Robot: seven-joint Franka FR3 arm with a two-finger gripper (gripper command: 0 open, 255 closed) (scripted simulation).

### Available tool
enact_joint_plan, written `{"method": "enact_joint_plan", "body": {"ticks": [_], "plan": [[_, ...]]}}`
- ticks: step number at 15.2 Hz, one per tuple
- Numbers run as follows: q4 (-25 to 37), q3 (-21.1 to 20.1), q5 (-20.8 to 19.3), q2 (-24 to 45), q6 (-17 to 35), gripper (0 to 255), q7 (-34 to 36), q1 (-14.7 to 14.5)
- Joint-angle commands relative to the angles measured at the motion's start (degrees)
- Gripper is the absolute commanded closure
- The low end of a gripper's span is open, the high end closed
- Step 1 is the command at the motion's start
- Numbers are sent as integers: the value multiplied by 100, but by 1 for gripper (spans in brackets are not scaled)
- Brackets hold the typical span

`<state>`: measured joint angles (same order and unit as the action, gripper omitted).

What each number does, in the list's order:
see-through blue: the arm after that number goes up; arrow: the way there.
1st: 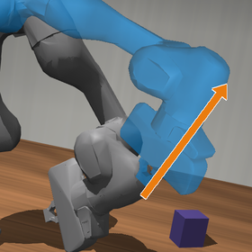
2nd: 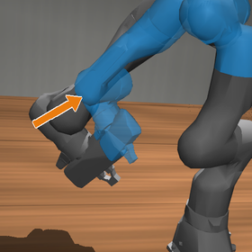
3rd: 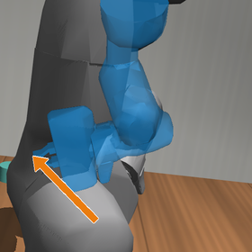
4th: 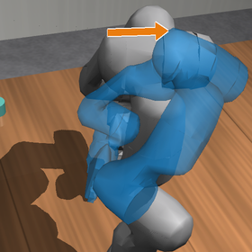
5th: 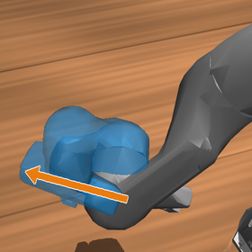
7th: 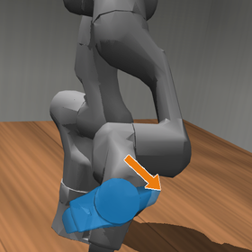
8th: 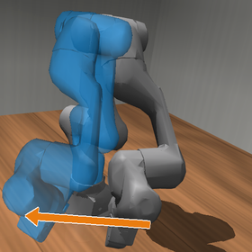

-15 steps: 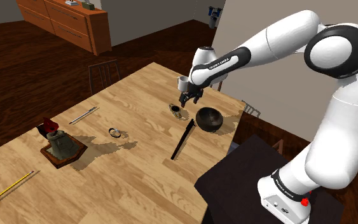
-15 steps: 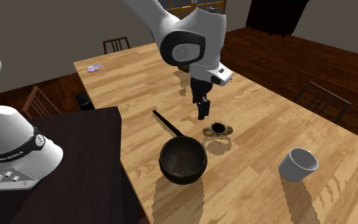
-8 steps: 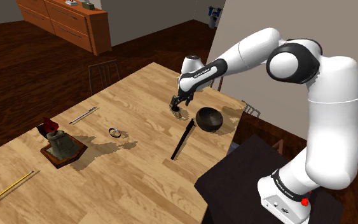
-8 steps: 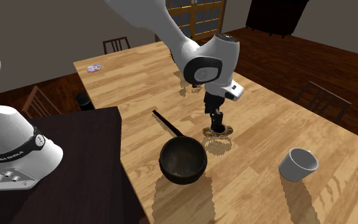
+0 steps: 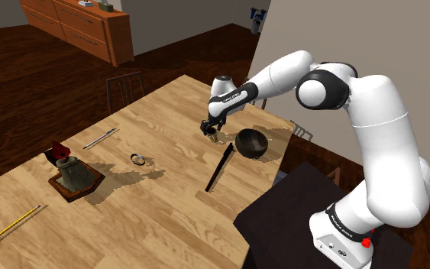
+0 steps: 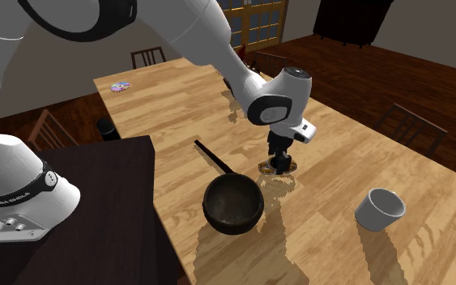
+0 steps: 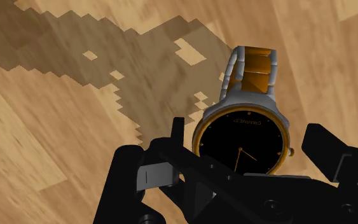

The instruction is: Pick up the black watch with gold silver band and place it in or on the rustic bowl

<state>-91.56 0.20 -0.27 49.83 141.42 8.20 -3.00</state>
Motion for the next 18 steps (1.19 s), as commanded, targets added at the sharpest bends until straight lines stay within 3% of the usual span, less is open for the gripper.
{"method": "enact_joint_plan", "body": {"ticks": [1, 11, 12, 18], "plan": [[36, 0, -1, 111, 78, 0, 8, -7], [123, 0, -1, 285, 164, 0, 7, -6], [123, 0, -1, 285, 164, 255, 7, -6], [123, 0, -1, 285, 164, 255, 7, -6]]}}
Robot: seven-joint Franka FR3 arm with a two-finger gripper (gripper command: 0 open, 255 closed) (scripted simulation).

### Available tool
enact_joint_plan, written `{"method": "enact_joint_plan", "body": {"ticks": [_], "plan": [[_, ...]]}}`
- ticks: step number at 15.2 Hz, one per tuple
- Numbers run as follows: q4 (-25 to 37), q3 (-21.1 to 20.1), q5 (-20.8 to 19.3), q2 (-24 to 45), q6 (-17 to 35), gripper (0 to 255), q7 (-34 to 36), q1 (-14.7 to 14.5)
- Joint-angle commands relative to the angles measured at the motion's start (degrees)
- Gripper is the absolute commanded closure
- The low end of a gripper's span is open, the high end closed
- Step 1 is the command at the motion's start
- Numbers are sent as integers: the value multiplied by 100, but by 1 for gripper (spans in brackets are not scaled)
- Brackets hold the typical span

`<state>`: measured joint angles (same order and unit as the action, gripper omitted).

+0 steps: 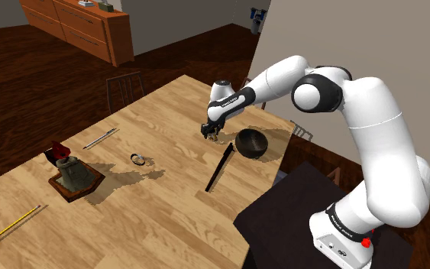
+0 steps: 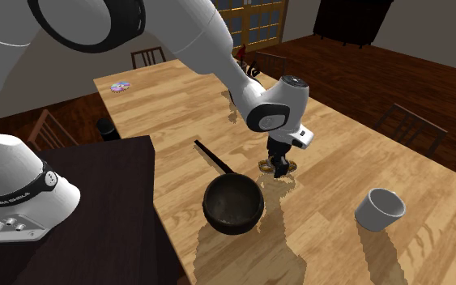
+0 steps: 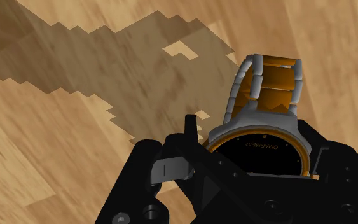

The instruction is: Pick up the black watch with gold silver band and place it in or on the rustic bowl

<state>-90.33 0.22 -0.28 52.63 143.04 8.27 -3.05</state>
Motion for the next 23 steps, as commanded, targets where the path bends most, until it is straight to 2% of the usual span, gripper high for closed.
{"method": "enact_joint_plan", "body": {"ticks": [1, 23], "plan": [[-1, -1, 0, 5, 3, 255, 0, -1], [-408, -1, 0, -1218, -812, 255, -5, -3]]}}
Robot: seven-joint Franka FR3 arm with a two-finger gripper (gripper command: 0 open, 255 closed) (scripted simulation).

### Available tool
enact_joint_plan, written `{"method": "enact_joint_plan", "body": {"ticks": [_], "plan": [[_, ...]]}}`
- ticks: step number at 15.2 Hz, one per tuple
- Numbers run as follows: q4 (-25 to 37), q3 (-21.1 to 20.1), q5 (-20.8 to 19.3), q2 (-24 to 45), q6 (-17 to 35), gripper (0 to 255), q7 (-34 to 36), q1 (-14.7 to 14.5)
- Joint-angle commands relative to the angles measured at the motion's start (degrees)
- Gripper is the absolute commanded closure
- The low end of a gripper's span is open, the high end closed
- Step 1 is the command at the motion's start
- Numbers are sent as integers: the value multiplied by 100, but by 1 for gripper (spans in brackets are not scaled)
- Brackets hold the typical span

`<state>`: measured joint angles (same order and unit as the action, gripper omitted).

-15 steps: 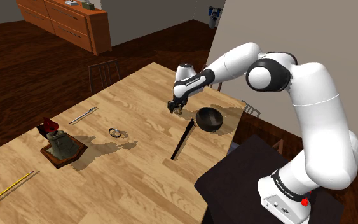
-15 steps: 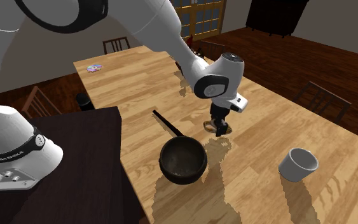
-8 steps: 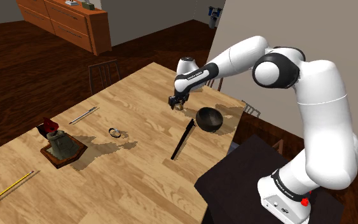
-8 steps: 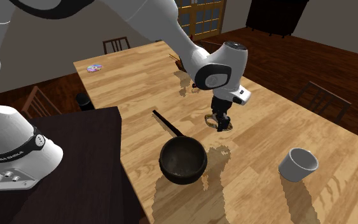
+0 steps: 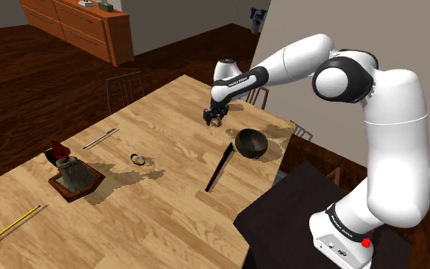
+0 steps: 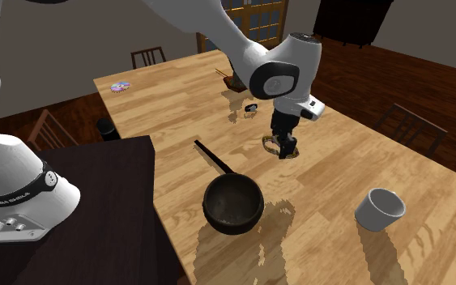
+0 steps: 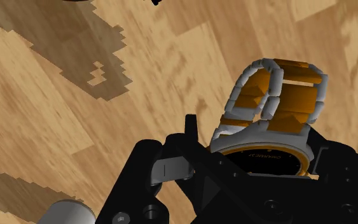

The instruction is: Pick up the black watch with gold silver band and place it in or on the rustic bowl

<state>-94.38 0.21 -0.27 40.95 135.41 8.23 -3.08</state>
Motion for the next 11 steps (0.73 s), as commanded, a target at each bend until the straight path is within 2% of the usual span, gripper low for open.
{"method": "enact_joint_plan", "body": {"ticks": [1, 11], "plan": [[-9, 1, 0, -103, -97, 255, -1, 1], [10, 1, 0, -598, -610, 255, -4, 0]]}}
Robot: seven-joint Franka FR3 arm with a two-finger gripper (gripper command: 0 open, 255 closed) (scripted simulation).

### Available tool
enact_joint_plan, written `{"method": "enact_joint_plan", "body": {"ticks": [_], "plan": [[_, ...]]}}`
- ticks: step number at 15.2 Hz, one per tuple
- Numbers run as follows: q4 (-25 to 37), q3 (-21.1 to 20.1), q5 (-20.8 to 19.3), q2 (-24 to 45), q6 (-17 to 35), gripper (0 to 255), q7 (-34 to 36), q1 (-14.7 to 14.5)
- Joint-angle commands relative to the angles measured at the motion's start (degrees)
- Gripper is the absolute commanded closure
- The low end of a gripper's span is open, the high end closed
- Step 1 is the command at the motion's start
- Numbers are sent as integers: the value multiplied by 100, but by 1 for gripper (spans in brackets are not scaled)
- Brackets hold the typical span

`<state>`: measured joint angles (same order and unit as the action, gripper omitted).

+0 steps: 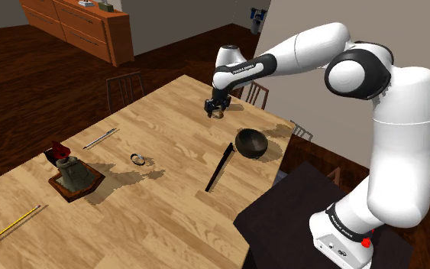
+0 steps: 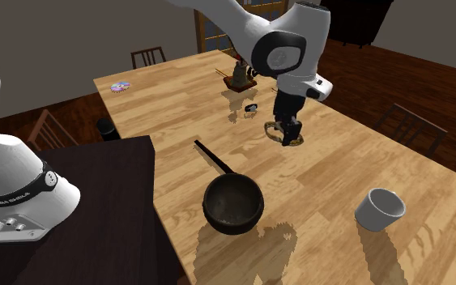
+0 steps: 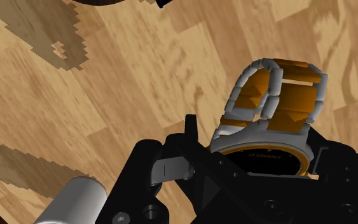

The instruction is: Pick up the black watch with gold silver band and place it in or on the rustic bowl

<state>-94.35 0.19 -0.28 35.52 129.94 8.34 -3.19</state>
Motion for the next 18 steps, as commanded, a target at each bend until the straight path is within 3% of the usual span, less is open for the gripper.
{"method": "enact_joint_plan", "body": {"ticks": [1, 2, 9, 18], "plan": [[16, 2, 2, -101, -118, 255, -15, 11], [17, 2, 2, -111, -129, 255, -15, 11], [-1997, 97, 45, -1318, 680, 255, -477, 356], [-4007, 349, 77, -2614, 1397, 255, -1250, 845]]}}
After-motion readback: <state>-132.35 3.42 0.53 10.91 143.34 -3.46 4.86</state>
